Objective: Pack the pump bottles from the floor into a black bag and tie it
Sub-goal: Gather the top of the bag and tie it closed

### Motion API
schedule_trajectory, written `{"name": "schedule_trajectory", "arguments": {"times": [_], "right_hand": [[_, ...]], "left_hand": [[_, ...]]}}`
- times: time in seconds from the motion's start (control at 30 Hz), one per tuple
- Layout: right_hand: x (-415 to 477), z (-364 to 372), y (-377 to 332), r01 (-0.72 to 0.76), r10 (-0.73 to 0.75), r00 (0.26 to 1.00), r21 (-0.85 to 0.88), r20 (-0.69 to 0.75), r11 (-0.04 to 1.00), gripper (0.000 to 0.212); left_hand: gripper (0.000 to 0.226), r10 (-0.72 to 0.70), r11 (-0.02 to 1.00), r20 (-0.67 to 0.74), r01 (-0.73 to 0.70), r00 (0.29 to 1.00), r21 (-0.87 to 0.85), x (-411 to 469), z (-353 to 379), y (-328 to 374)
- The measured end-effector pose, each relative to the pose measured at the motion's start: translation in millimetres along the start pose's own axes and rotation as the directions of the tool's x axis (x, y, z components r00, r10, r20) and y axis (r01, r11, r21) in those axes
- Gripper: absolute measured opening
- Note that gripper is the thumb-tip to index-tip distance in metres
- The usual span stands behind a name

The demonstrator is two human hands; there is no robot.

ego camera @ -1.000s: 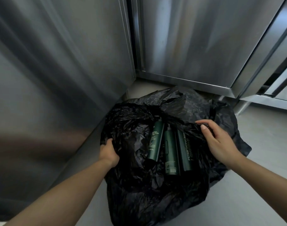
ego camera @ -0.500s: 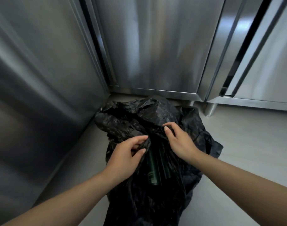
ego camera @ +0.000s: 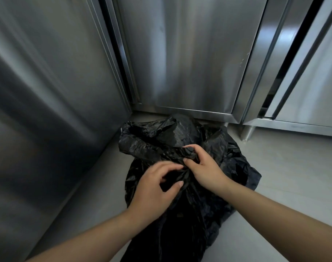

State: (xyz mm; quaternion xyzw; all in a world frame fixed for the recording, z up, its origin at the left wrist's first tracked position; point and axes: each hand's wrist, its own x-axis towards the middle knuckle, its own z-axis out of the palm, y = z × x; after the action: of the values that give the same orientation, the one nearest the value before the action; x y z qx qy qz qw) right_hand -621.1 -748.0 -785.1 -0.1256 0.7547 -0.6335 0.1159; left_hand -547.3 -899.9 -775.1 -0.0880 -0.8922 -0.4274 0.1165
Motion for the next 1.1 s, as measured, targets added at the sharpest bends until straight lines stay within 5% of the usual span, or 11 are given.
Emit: {"name": "schedule_trajectory", "arguments": {"times": [0.1,0.2,0.27,0.37,0.47,0.57,0.67,0.93,1.1], "right_hand": [[-4.0,-0.7,-2.5,0.060,-0.059,0.998,0.014,-0.028,0.998,0.022],[-7.6,-2.1,-5.7,0.124,-0.124,0.990,-0.008,-0.068,0.992,0.025],[-9.4,-5.3,-8.6,0.119,-0.117,0.991,0.023,-0.065,0.993,0.027],[-10.8,-18.5,-10.5,0.089,-0.087,0.993,0.016,-0.079,0.996,0.030],[-9.7,-35.4,-14.2,0.050,-0.044,0.991,0.045,-0.127,0.998,0.060],[-5.1,-46.8,-18.2,-0.016,0.034,0.981,0.095,-0.190,0.995,0.071],[3.5,-54.0,-32.8,0.072,-0.048,0.974,0.103,-0.223,0.992,0.030],[3.5,-91.9,-90.1,0.334,-0.278,0.922,0.188,-0.270,0.924,0.035],[-14.0,-112.2,-82.4,0.337,-0.275,0.922,0.214,-0.273,0.917,0.036]], "left_hand": [[0.085,0.018,0.978,-0.071,-0.003,0.997,0.206,13.0,-8.1,-10.5],[0.124,-0.138,0.953,0.162,0.086,0.977,0.291,29.0,-2.9,-16.0],[0.111,-0.143,0.964,0.217,0.087,0.966,0.251,34.1,8.6,-18.0],[0.049,-0.066,0.992,0.124,0.051,0.990,0.118,34.9,18.8,-25.9],[0.013,-0.037,0.988,-0.018,0.039,0.999,0.147,39.9,12.9,-30.6],[0.017,-0.080,0.993,-0.150,0.092,0.985,0.072,52.0,0.8,-19.5],[0.017,-0.136,0.989,-0.220,0.117,0.966,-0.095,73.0,-10.7,7.3],[0.022,0.113,0.981,-0.157,-0.136,0.981,-0.142,103.3,-15.6,96.1],[0.034,0.164,0.935,-0.104,-0.188,0.981,-0.301,91.9,7.4,109.7]]}}
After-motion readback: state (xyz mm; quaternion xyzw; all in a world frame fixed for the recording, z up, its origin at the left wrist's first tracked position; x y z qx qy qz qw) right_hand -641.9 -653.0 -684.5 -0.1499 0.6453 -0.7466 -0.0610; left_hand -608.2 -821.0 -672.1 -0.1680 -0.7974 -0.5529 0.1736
